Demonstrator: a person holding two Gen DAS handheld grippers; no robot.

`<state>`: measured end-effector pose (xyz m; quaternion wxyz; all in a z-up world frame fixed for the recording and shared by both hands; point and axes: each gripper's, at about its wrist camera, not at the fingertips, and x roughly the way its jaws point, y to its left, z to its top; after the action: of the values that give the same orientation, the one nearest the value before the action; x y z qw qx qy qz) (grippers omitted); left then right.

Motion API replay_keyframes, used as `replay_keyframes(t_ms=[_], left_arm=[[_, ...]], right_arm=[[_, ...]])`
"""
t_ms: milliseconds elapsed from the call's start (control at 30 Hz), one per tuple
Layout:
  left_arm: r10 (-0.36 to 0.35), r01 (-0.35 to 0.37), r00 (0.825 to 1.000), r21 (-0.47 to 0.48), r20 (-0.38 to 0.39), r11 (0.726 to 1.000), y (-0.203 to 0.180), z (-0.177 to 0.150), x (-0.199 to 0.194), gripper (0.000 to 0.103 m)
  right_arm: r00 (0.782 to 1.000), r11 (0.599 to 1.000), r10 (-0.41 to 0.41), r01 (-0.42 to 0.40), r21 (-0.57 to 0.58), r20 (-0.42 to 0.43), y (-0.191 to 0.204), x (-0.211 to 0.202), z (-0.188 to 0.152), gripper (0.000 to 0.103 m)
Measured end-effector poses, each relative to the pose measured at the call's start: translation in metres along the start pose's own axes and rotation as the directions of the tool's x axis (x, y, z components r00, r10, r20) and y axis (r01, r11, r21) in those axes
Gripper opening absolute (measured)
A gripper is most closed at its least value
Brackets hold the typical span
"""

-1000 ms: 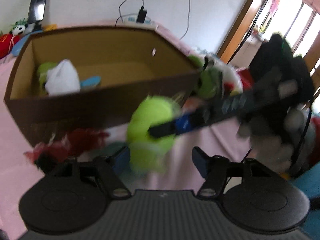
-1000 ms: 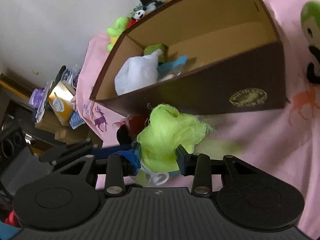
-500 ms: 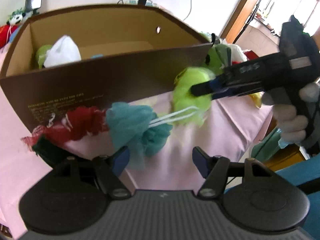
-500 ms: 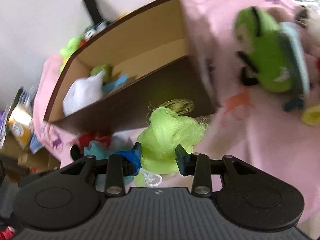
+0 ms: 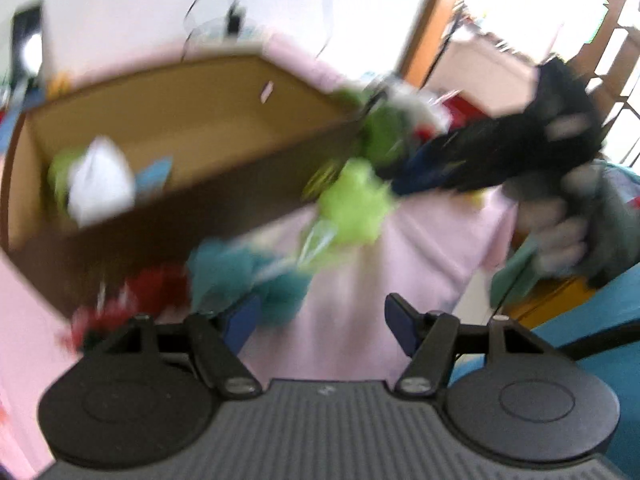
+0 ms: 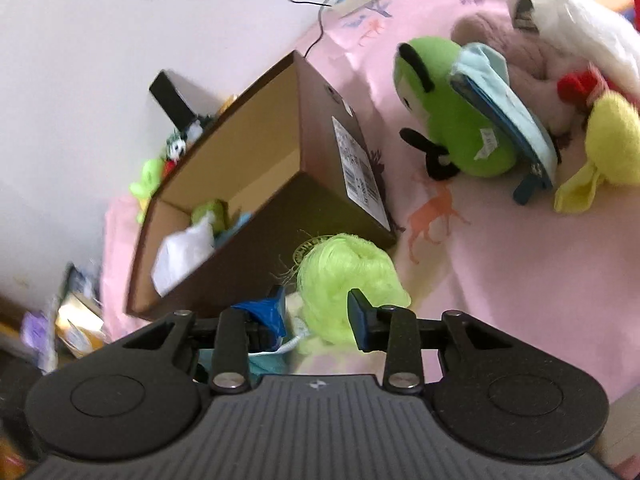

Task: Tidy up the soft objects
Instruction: 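Carry the lime-green cloth in the right gripper toward the box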

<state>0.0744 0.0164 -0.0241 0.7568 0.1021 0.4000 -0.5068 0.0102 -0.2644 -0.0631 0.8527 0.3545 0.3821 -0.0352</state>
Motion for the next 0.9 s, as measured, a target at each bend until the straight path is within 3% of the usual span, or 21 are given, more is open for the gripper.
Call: replay_keyframes(t_ms=[67,133,233,367,500,633,700,800,900], left_arm=[[-0.03,0.028,0.998,0.036,0.055,0.999,-0.009,0.014,-0.004,0.067],[-0.055,0.052,0.996,0.046,0.066,0.998,-0.014,0.026,0.01,0.067],[-0.047,0.046,0.999,0.045,0.022,0.998,-0.013,0.029,0.046,0.067],[0.051,-0.054,0.995,-0.026,-0.087,0.998,0.009,0.013,0.081,0.067],[0.081,-0.087,0.992,-0.059,-0.098,0.994,0.027,-0.004,0.07,0.067],[0.085,-0.096,0.99,-0.093,-0.109,0.991,0.036,-0.013,0.057,0.067],[0.079,-0.088,0.992,-0.087,-0.103,0.992,0.032,-0.012,0.053,0.067],[0.074,-0.078,0.995,-0.062,-0.074,0.995,0.023,-0.003,0.049,0.067],[0.025,-0.025,1.0,-0.045,-0.007,0.999,0.012,0.014,0.04,0.069]], right_arm=[[0.999,0.999,-0.039,0.039,-0.036,0.001,0.001,0.0,0.0,0.017],[1.0,1.0,0.004,-0.005,-0.017,-0.009,-0.003,0.004,0.005,0.018],[0.997,0.996,0.083,-0.083,0.012,0.003,0.0,0.003,0.008,0.018],[0.987,0.986,0.159,-0.16,-0.045,-0.02,0.017,0.011,0.006,0.018],[0.996,0.996,0.044,-0.049,-0.071,-0.077,0.013,0.036,0.001,0.013],[0.999,0.999,0.029,-0.03,-0.033,-0.045,0.001,0.034,0.008,0.012],[0.997,0.998,0.052,-0.054,-0.028,-0.058,-0.001,0.032,0.012,0.013],[0.984,0.989,0.149,-0.149,0.01,-0.097,-0.004,0.029,0.016,0.016],[0.982,0.983,0.182,-0.183,-0.023,-0.05,-0.003,0.01,0.021,0.017]])
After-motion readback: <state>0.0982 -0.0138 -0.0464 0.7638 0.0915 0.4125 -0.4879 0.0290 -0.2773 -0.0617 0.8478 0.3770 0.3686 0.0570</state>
